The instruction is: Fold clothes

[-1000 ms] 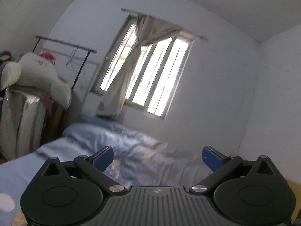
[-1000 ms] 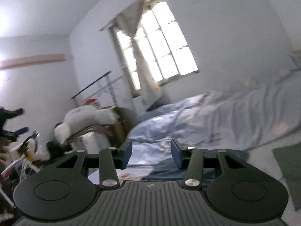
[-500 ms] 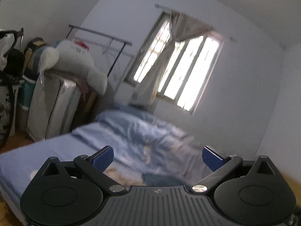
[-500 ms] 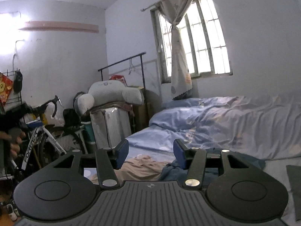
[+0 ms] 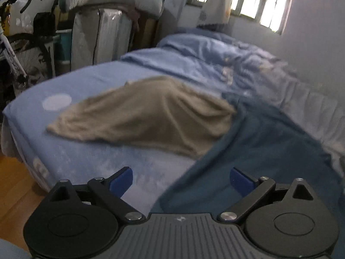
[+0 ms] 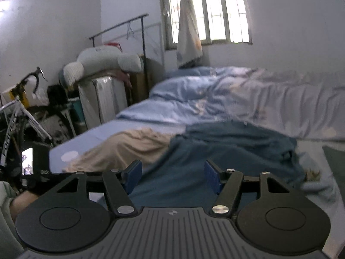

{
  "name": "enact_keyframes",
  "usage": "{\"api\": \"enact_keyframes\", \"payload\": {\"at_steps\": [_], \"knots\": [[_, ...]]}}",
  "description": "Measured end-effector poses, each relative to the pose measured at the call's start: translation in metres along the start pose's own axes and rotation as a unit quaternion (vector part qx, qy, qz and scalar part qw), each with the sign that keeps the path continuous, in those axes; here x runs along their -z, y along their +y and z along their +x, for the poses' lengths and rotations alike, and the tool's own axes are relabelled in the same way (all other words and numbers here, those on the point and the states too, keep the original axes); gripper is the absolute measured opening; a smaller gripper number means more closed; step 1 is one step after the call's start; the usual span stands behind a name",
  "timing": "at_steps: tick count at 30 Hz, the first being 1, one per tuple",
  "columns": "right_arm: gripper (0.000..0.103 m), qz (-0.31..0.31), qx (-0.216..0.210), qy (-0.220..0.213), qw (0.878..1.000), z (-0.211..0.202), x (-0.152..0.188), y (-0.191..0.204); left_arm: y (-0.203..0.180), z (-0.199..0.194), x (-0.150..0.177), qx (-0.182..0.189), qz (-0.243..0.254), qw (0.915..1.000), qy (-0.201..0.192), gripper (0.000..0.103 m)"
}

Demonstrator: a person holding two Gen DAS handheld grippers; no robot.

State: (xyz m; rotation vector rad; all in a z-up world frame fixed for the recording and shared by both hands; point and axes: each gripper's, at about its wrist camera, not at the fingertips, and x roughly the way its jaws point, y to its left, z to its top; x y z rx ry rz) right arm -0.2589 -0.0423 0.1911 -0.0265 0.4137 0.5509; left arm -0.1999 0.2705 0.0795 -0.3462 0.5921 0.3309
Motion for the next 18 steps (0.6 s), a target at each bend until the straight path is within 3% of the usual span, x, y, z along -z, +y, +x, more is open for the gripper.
{"api": "enact_keyframes", "payload": {"at_steps": [4,11,13,18], "knots": [[0.065,-0.002,0.012,0.027,1.0,0.015,0.02,0.006,0.001,0.011,0.027,-0.018,0.016,0.9996,0.014,0.1],[0.065,-0.013,0.011,0.063,0.998,0.044,0.044,0.021,0.024,0.034,0.041,-0.024,0.003,0.9989,0.041,0.1],[0.065,-0.014,0.011,0.065,0.998,0.051,0.046,0.024,0.033,0.039,0.045,-0.02,-0.016,0.9984,0.051,0.1],[0.065,-0.017,0.004,0.067,0.998,0.062,0.05,0.032,0.034,0.033,0.052,0.019,-0.018,0.9992,0.03,0.099]]}}
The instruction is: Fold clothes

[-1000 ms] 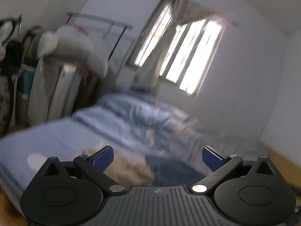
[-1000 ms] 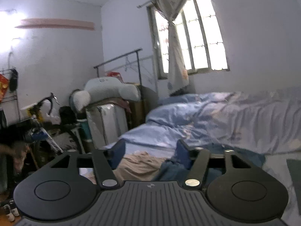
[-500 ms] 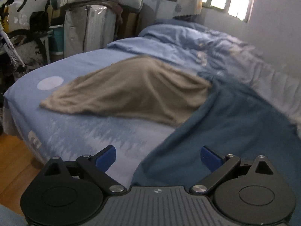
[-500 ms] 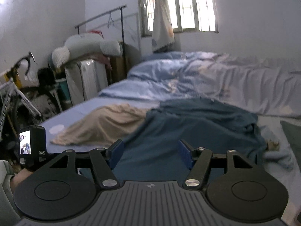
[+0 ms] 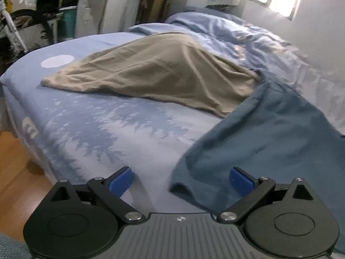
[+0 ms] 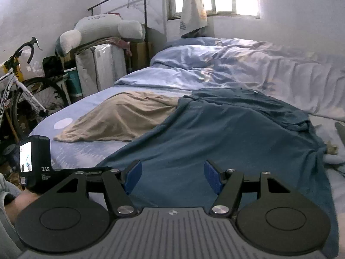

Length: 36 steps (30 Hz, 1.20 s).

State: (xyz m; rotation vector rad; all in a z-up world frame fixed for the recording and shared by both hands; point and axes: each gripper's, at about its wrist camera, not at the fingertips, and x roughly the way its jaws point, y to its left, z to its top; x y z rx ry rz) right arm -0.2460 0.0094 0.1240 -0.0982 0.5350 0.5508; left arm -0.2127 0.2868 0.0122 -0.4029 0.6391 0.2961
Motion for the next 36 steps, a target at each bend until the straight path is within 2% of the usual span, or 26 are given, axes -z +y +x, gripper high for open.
{"api": "enact_keyframes", "payload": {"at_steps": [3,6,11,12,13,15,16,19,23,26,32,33,35,36], "knots": [[0.065,-0.008,-0.002,0.002,1.0,0.003,0.002,0.004,-0.002,-0.004,0.002,0.026,0.0,0.9996,-0.007,0.091],[0.065,-0.01,-0.003,0.003,1.0,0.003,0.004,0.005,-0.004,-0.007,0.005,0.029,0.0,0.9995,-0.009,0.077],[0.066,-0.007,-0.005,0.005,1.0,0.005,0.006,0.004,0.0,-0.012,0.007,0.03,-0.021,0.9993,-0.007,0.059],[0.066,-0.011,-0.007,0.006,1.0,0.007,0.007,0.005,0.002,-0.013,0.007,0.026,-0.027,0.9993,-0.007,0.049],[0.066,-0.015,-0.008,0.008,1.0,0.009,0.009,0.007,0.004,-0.014,0.007,0.024,-0.034,0.9991,-0.008,0.033],[0.066,-0.031,-0.014,0.01,0.999,0.014,0.014,0.012,0.01,-0.017,0.005,0.028,-0.053,0.9981,-0.008,0.014],[0.066,-0.041,-0.019,0.011,0.999,0.018,0.017,0.017,0.013,-0.02,0.005,0.037,-0.064,0.9972,-0.011,0.01],[0.066,-0.066,-0.036,0.022,0.997,0.036,0.027,0.031,0.015,-0.029,0.003,0.062,-0.076,0.995,-0.023,0.004],[0.066,-0.128,-0.057,0.026,0.99,0.065,0.039,0.065,0.016,-0.041,0.0,0.1,-0.09,0.9901,-0.04,0.004],[0.066,-0.2,-0.065,0.01,0.978,0.083,0.05,0.095,0.017,-0.047,-0.002,0.128,-0.101,0.9855,-0.045,0.003],[0.064,-0.315,-0.045,-0.031,0.947,0.112,0.071,0.136,0.025,-0.047,-0.004,0.161,-0.13,0.9775,-0.038,0.003],[0.062,-0.327,-0.038,-0.037,0.944,0.117,0.073,0.14,0.027,-0.046,-0.004,0.165,-0.135,0.9762,-0.037,0.003],[0.046,-0.354,-0.028,-0.051,0.933,0.123,0.076,0.147,0.028,-0.044,-0.004,0.173,-0.142,0.9741,-0.03,0.003],[0.042,-0.37,-0.024,-0.057,0.927,0.126,0.077,0.151,0.029,-0.043,-0.004,0.177,-0.145,0.9731,-0.028,0.003]]}}
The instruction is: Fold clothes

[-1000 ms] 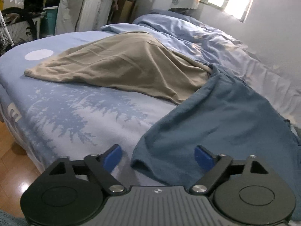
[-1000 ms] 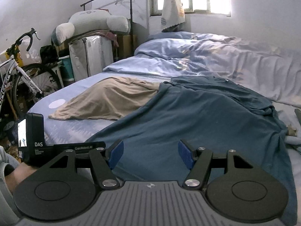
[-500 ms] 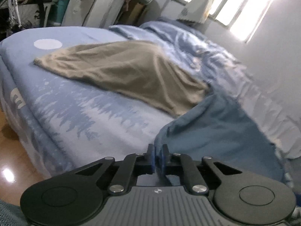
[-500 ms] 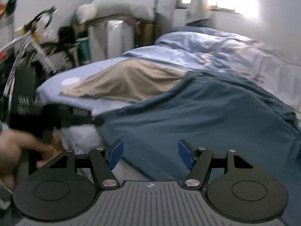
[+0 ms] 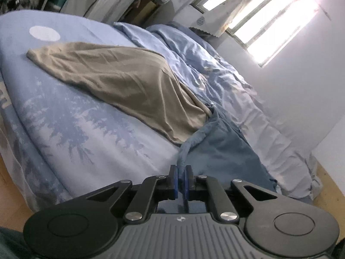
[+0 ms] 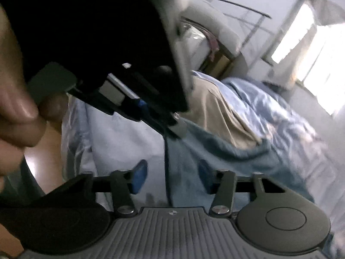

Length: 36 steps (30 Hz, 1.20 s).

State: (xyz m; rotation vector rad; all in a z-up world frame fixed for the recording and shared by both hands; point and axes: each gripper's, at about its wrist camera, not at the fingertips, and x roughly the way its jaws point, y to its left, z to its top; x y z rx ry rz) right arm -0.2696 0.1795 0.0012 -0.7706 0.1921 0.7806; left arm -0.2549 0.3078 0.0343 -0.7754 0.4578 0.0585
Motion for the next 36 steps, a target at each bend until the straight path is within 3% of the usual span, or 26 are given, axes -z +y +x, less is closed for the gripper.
{"api": "enact_keyframes", "payload": {"at_steps": [1,2,3,5,7,10,13,16,20,22,26,28,29,30,31,32,36], "knots": [[0.032,-0.018,0.005,-0.004,1.0,0.003,-0.001,0.004,0.001,0.001,0.0,0.004,-0.003,1.0,0.002,0.003],[0.014,-0.034,0.008,-0.006,0.999,0.006,-0.001,0.006,0.002,0.001,0.0,0.009,-0.007,0.9999,0.001,0.003],[0.005,-0.046,0.008,-0.004,0.999,0.009,-0.002,0.008,0.003,0.001,0.0,0.013,-0.012,0.9998,0.001,0.003],[0.002,-0.044,0.012,-0.009,0.999,0.01,-0.001,0.007,0.006,0.0,0.001,0.015,-0.027,0.9995,-0.002,0.007],[0.002,-0.039,0.011,-0.013,0.999,0.008,-0.002,0.006,0.014,0.0,0.001,0.023,-0.061,0.9978,-0.004,0.025],[0.002,-0.036,0.015,-0.019,0.999,0.006,-0.005,0.004,0.026,-0.001,0.002,0.043,-0.119,0.9919,-0.008,0.04],[0.002,-0.039,0.017,-0.021,0.999,0.005,-0.008,0.002,0.032,0.002,0.004,0.071,-0.152,0.9858,-0.002,0.047],[0.002,-0.042,0.01,-0.026,0.999,0.004,-0.01,0.001,0.029,0.009,0.006,0.075,-0.145,0.9865,0.014,0.047],[0.003,-0.032,-0.004,-0.025,0.999,0.004,-0.007,-0.002,0.027,0.017,0.006,0.072,-0.134,0.9882,0.019,0.041],[0.003,-0.025,-0.01,-0.028,0.999,0.002,-0.006,-0.004,0.029,0.02,0.006,0.071,-0.136,0.988,0.021,0.023],[0.003,-0.016,-0.006,-0.024,1.0,-0.003,-0.005,-0.005,0.031,0.023,0.007,0.071,-0.14,0.9872,0.025,0.02],[0.003,-0.014,0.001,-0.019,1.0,-0.006,-0.005,-0.004,0.03,0.022,0.006,0.072,-0.136,0.9878,0.025,0.013],[0.007,-0.011,0.004,-0.017,1.0,-0.009,-0.004,-0.004,0.029,0.021,0.006,0.073,-0.134,0.9881,0.022,0.003],[0.015,-0.007,0.002,-0.013,1.0,-0.012,-0.003,-0.003,0.029,0.02,0.005,0.074,-0.132,0.9884,0.019,0.001],[0.033,-0.004,0.004,-0.013,1.0,-0.016,0.0,-0.001,0.028,0.019,0.004,0.075,-0.13,0.9885,0.017,0.001],[0.039,-0.002,0.014,-0.015,1.0,-0.02,0.002,0.0,0.028,0.019,0.004,0.081,-0.132,0.9879,0.016,0.001],[0.039,0.003,0.031,0.006,1.0,-0.021,0.013,0.001,0.025,0.015,0.002,0.103,-0.135,0.9855,0.011,0.001]]}}
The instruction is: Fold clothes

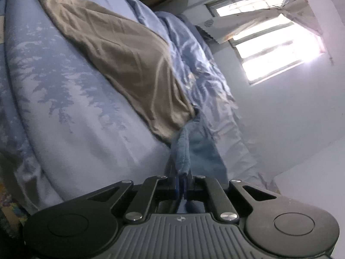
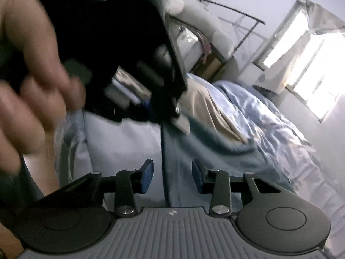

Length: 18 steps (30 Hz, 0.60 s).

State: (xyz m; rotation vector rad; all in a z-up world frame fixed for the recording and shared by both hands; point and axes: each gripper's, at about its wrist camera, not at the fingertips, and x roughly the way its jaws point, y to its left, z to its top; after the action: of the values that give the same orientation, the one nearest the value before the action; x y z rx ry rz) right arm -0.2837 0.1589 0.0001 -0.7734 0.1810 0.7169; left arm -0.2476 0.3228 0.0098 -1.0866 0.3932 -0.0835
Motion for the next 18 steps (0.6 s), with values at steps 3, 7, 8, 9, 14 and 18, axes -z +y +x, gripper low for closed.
{"api": "enact_keyframes", "payload": {"at_steps": [3,7,8,9,14,18], "knots": [[0.039,-0.003,0.02,0.013,1.0,0.003,0.006,0.0,-0.007,-0.002,-0.001,0.018,-0.006,0.9998,-0.001,0.001],[0.039,-0.012,0.048,0.027,0.998,0.008,0.014,-0.003,-0.015,-0.003,-0.005,0.03,-0.024,0.9992,-0.008,0.001],[0.039,-0.017,0.054,0.031,0.998,0.009,0.018,-0.004,-0.017,-0.004,-0.006,0.032,-0.027,0.9991,-0.009,0.001],[0.039,-0.021,0.06,0.037,0.997,0.008,0.024,-0.007,-0.019,-0.004,-0.006,0.033,-0.027,0.999,-0.011,0.001],[0.039,-0.007,0.103,0.086,0.991,0.001,0.062,-0.031,-0.031,-0.002,-0.006,0.046,-0.034,0.9983,-0.013,0.001],[0.039,0.007,0.139,0.125,0.982,-0.014,0.096,-0.057,-0.038,0.001,-0.004,0.04,-0.025,0.9988,-0.009,0.001]]}}
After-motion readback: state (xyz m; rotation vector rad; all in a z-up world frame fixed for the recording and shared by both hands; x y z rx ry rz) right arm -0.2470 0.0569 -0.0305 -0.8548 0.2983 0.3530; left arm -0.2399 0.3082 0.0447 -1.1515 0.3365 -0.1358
